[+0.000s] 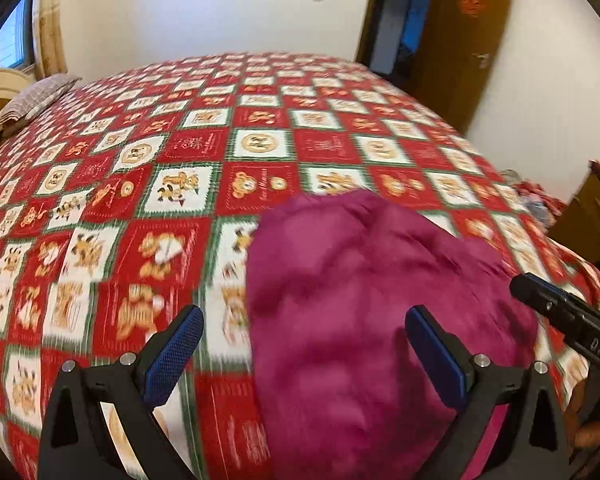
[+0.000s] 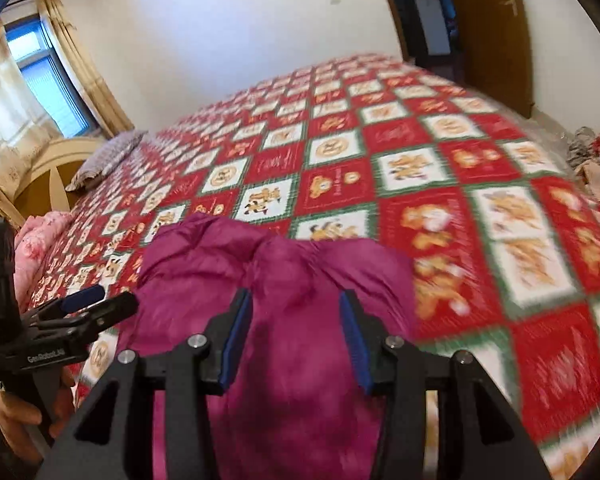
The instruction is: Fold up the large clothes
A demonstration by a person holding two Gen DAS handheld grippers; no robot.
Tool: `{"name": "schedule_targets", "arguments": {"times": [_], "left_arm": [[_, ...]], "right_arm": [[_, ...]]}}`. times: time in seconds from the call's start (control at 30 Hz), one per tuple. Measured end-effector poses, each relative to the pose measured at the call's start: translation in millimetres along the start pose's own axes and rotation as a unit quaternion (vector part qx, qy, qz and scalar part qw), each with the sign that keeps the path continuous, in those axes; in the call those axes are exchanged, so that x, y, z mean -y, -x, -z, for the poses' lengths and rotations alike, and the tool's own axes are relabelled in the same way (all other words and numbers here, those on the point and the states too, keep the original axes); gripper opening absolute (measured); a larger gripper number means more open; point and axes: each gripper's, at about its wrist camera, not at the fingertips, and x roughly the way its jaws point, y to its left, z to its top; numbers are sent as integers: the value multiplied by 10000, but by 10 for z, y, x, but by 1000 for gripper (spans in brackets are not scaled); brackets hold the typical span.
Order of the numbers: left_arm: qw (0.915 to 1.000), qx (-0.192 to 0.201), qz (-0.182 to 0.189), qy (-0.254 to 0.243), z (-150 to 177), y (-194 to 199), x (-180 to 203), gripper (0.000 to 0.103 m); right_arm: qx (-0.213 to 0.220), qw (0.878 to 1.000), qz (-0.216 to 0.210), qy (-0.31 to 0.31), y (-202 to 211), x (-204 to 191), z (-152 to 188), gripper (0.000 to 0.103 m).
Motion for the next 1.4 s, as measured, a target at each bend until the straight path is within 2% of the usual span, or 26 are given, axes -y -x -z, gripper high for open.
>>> {"name": "schedule_targets", "arguments": {"times": [0.1, 0.2, 0.27, 0.4, 0.47, 0.53, 0.57, 0.6, 0.63, 0.67, 0.73, 0.9, 1.0, 1.03, 1.07, 1.13, 1.2, 1.33, 1.4], "left_arm": [[9999, 86, 127, 0, 228, 90, 92, 102], [9999, -34, -3, -170, 393, -45, 223, 102], [9999, -61, -15, -112, 419, -102, 219, 102], [9993, -279, 200, 125, 394, -48, 85, 102], [9993, -107, 255, 244, 424, 124, -40, 102], [9982, 278, 356, 399, 457, 344, -228, 102], [9974, 384, 390, 470, 475, 407, -288, 102], [9956, 511, 485, 620, 485, 479, -392, 102], [9939, 546, 594, 758, 486, 502, -466, 102], [9915, 505, 733, 944, 486, 485, -553, 102], [9879, 349, 871, 1238, 493, 404, -643, 102], [9707, 98, 1410, 1943, 572, 90, -742, 102], [9564, -296, 1990, 2116, 647, -163, -700, 102], [9565, -247, 2056, 2057, 667, -174, -680, 102], [9604, -96, 2072, 1862, 677, -140, -646, 102], [9630, -75, 2143, 1632, 676, -154, -612, 102], [9623, -17, 2200, 1601, 681, -164, -614, 102], [9679, 113, 2136, 1323, 684, -160, -541, 101], [9700, 171, 2127, 1166, 704, -145, -525, 100]], "right_arm": [[68, 9999, -131, -12, 227, -52, 280, 49], [-183, 9998, 91, 3, 127, -80, 562, 50], [-255, 9994, 68, -208, 43, -24, 685, 50], [-289, 9982, -68, -522, 85, 68, 675, 50], [-250, 9983, -101, -519, 193, 68, 635, 50], [-14, 9982, -186, -564, 383, 121, 607, 51], [103, 9978, -243, -614, 462, 156, 611, 62], [211, 9969, -305, -688, 522, 197, 613, 71], [348, 9952, -411, -814, 585, 267, 594, 85], [405, 9940, -498, -880, 593, 309, 577, 89], [346, 9932, -557, -964, 534, 380, 541, 89], [-155, 9883, -785, -1297, 135, 518, 524, 89], [-311, 9851, -999, -1363, -65, 498, 560, 90], [-228, 9869, -973, -1270, -55, 461, 567, 90], [-198, 9885, -1011, -1108, -53, 399, 572, 90], [-301, 9892, -1140, -866, -93, 291, 584, 89], [-393, 9873, -1377, -692, -149, 160, 587, 89], [-327, 9934, -1011, -430, -232, -19, 618, 87], [-344, 9949, -889, -322, -245, -83, 635, 81]]}}
